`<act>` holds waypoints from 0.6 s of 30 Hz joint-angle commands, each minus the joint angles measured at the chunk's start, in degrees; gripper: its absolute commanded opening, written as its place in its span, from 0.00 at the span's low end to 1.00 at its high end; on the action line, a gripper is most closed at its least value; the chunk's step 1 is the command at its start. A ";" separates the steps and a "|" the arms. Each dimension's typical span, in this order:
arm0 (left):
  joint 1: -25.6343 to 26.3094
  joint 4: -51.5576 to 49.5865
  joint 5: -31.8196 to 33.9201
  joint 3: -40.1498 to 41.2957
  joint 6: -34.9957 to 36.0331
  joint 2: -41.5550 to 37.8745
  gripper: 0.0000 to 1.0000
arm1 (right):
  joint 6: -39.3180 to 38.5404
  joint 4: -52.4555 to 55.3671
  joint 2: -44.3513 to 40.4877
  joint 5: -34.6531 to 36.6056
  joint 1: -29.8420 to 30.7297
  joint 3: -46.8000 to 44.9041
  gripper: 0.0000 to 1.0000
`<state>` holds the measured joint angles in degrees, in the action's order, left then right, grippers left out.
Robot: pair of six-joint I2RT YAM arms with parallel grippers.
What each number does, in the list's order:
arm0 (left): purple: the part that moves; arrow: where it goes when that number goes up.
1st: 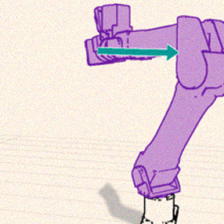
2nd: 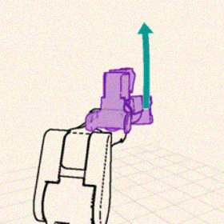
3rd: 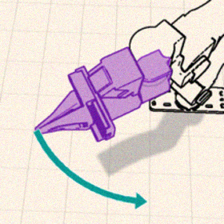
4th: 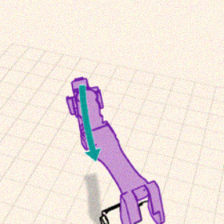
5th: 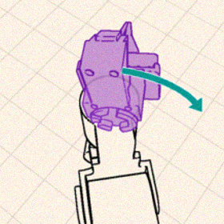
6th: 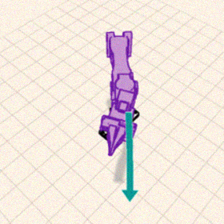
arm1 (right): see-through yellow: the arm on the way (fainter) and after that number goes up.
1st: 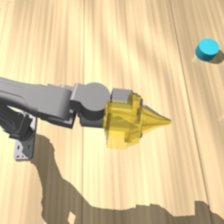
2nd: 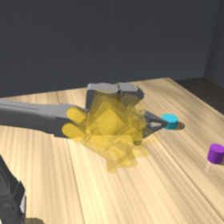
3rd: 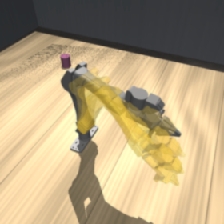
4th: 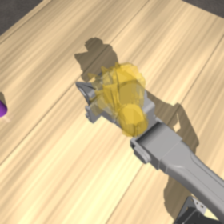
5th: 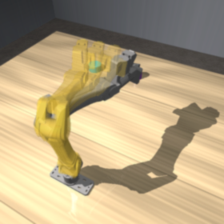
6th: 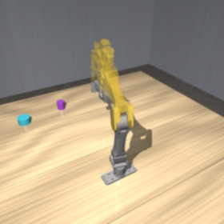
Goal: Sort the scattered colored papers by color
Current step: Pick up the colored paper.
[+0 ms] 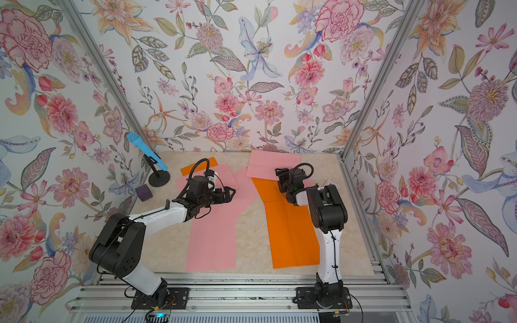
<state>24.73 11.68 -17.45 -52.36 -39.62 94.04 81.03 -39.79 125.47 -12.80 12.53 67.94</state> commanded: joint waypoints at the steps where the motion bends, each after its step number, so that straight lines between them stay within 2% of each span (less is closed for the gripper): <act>1: -0.58 0.64 -1.11 -0.20 0.69 0.93 1.00 | 3.94 -3.20 2.62 -0.15 -0.06 0.92 0.76; 18: -0.56 1.07 -1.86 -0.82 -0.20 1.93 1.00 | 5.03 -5.69 0.10 -0.63 1.66 -2.99 0.76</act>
<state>24.73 12.08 -18.90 -52.36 -39.86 95.29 84.36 -45.28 126.69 -13.45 13.87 65.43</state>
